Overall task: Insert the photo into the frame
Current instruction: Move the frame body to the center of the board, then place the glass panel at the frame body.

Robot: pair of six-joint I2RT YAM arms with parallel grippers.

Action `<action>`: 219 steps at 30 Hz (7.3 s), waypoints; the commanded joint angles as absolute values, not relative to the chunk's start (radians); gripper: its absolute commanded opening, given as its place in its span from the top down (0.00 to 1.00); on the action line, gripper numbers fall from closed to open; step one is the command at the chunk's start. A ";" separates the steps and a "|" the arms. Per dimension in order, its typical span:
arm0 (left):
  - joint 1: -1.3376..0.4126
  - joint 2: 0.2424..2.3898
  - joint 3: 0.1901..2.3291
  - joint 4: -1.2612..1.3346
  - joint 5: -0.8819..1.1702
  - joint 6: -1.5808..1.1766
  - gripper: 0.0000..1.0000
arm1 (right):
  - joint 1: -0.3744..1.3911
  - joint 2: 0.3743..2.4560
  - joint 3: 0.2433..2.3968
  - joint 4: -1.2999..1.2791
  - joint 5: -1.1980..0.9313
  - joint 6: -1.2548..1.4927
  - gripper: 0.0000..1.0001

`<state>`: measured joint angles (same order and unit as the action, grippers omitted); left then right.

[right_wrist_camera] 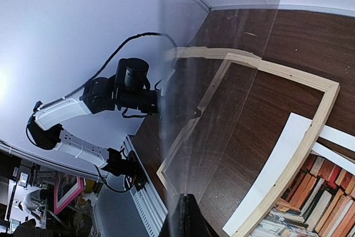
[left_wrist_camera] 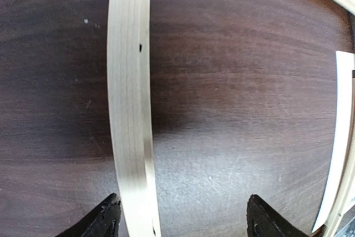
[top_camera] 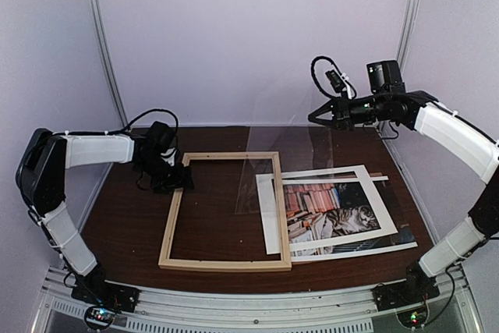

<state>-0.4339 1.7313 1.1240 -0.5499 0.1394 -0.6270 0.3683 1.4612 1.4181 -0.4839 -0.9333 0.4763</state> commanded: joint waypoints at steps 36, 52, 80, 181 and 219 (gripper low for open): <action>-0.081 1.322 1.037 -0.556 -0.052 -0.507 0.12 | 0.714 2.024 1.527 -0.131 -0.814 0.923 1.00; -0.118 1.371 0.955 -0.432 0.107 -0.491 0.02 | 0.663 2.032 1.418 -0.254 -0.713 0.800 1.00; -0.274 1.550 0.960 -0.343 0.141 -0.486 0.02 | 0.663 2.004 1.405 -0.280 -0.675 0.773 1.00; -0.298 1.578 0.989 -0.369 0.105 -0.489 0.02 | 0.683 2.002 1.377 -0.262 -0.632 0.792 0.99; -0.616 1.745 1.048 -0.074 0.294 -0.661 0.02 | 0.686 2.068 1.447 -0.313 -0.646 0.758 0.66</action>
